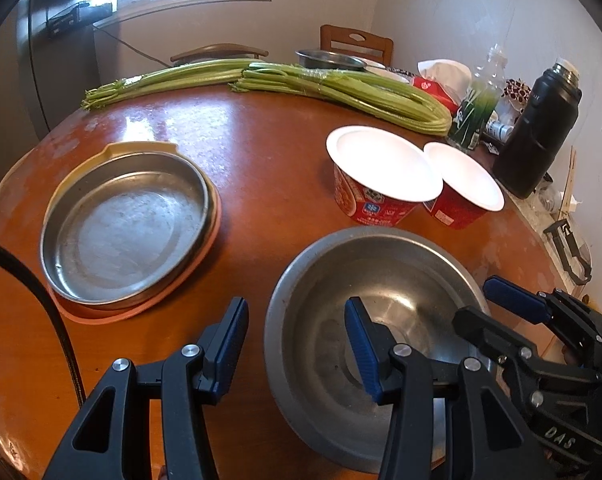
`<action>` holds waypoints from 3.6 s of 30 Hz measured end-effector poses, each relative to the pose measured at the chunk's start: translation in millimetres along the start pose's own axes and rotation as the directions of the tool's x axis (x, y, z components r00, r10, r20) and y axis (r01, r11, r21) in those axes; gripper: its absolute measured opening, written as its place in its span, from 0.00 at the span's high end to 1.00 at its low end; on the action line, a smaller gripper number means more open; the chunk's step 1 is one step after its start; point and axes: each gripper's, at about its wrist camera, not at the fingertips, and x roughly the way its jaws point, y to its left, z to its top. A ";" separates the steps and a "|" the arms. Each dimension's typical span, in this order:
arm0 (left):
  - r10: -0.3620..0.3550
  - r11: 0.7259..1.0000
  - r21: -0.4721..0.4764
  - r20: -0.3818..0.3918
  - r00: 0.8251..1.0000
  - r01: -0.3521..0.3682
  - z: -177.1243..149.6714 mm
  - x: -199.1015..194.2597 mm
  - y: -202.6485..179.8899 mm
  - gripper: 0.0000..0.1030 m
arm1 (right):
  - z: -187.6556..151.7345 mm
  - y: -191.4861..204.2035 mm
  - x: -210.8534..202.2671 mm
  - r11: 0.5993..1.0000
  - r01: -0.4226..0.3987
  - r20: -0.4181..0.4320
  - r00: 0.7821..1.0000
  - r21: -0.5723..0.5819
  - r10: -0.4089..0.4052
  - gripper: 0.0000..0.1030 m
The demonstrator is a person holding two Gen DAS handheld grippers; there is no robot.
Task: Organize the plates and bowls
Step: 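Lift the steel bowl with the left tool and lower it onto the table, then open the left tool and move it to the white red-sided bowl, then grasp the white bowl rim with the left tool and lift it, then carry the white bowl over the steel bowl and lower it inside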
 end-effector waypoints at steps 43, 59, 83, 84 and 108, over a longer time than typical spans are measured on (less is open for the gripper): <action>-0.014 0.998 0.055 0.003 1.000 0.014 110.8 56.4 -13.0 0.52 | 75.3 -65.5 69.9 0.965 -0.048 -0.001 0.999 0.257 0.050 0.51; -0.108 0.993 0.032 -0.068 0.992 0.110 114.4 90.9 -17.7 0.53 | 82.2 -54.2 84.0 0.984 -0.056 0.005 0.998 0.170 0.056 0.51; -0.117 0.992 0.053 0.012 0.993 0.116 111.6 51.6 -23.4 0.65 | 89.9 -29.2 56.7 0.995 -0.059 0.056 0.997 0.085 0.054 0.55; -0.117 0.992 0.052 0.016 0.993 0.116 111.4 48.6 -22.8 0.65 | 89.9 -28.5 54.1 0.995 -0.058 0.061 0.997 0.082 0.053 0.55; -0.093 0.994 0.066 0.124 0.988 0.086 83.4 -30.1 -27.0 0.65 | 76.3 7.6 -14.2 0.998 -0.061 0.147 0.987 0.013 0.059 0.55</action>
